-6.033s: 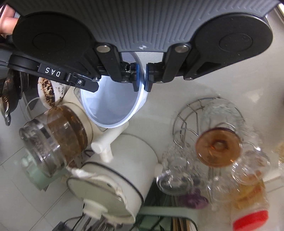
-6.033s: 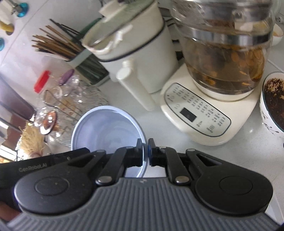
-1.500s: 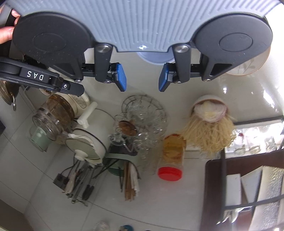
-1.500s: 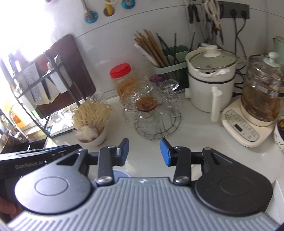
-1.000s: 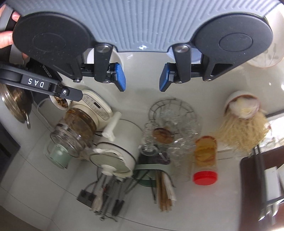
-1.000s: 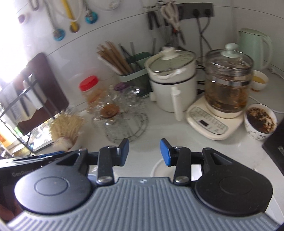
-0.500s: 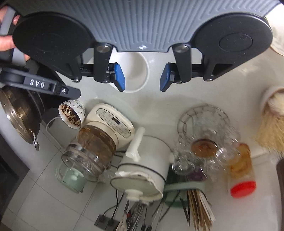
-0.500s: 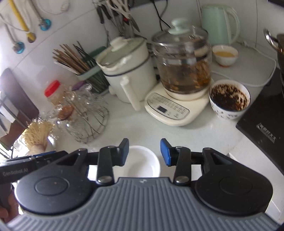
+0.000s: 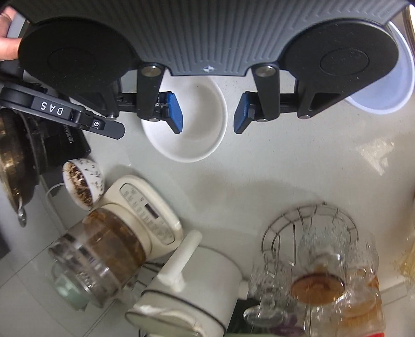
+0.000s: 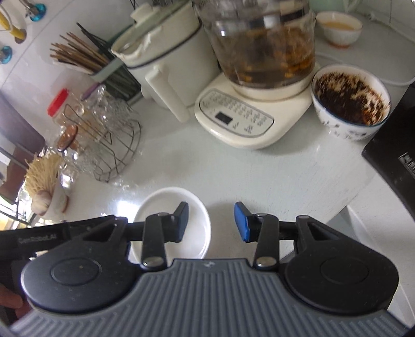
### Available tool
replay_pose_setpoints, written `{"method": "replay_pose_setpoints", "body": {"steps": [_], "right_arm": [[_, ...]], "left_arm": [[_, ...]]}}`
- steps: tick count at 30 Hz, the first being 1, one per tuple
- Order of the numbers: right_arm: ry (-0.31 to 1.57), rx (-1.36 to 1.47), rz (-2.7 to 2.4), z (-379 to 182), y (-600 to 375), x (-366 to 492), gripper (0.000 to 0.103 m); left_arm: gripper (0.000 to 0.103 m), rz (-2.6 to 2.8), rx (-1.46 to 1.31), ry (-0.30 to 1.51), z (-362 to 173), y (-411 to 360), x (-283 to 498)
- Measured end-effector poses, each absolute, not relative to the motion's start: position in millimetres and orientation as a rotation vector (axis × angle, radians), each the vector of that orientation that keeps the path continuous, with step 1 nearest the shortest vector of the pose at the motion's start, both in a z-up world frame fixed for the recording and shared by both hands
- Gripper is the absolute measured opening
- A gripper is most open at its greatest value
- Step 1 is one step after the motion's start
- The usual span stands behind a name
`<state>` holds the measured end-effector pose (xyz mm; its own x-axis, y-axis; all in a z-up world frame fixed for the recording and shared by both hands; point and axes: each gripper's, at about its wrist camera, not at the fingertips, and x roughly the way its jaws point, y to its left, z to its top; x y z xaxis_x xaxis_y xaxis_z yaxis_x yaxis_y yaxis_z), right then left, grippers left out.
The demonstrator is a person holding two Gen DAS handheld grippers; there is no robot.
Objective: Organize plates and bowls
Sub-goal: 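Close both tools on the rim of the white bowl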
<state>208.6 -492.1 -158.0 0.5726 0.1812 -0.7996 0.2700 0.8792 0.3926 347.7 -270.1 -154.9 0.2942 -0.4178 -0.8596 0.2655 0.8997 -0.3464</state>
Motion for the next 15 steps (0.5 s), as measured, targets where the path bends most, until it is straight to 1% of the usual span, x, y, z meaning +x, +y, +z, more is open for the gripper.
{"method": "replay_pose_setpoints", "body": {"steps": [9,10,11,15], "right_arm": [[1.076,0.552,-0.004,-188.9,-491.1,216.8,0.041],[1.084,0.561,-0.001,-191.9,-491.8,217.3,0.040],[1.089,0.572,0.002,-194.4,-492.4,217.6,0.036],[1.098,0.588,0.002,-199.8,-492.1,218.4,0.034]], "left_arm": [[0.049,-0.411,-0.165,1.253,-181.8,-275.6,352.8],[0.048,-0.405,-0.170,1.264,-184.7,-275.5,353.5],[0.048,-0.402,-0.175,1.275,-187.2,-275.2,354.0],[0.048,-0.397,-0.188,1.300,-193.1,-273.4,356.7]]}}
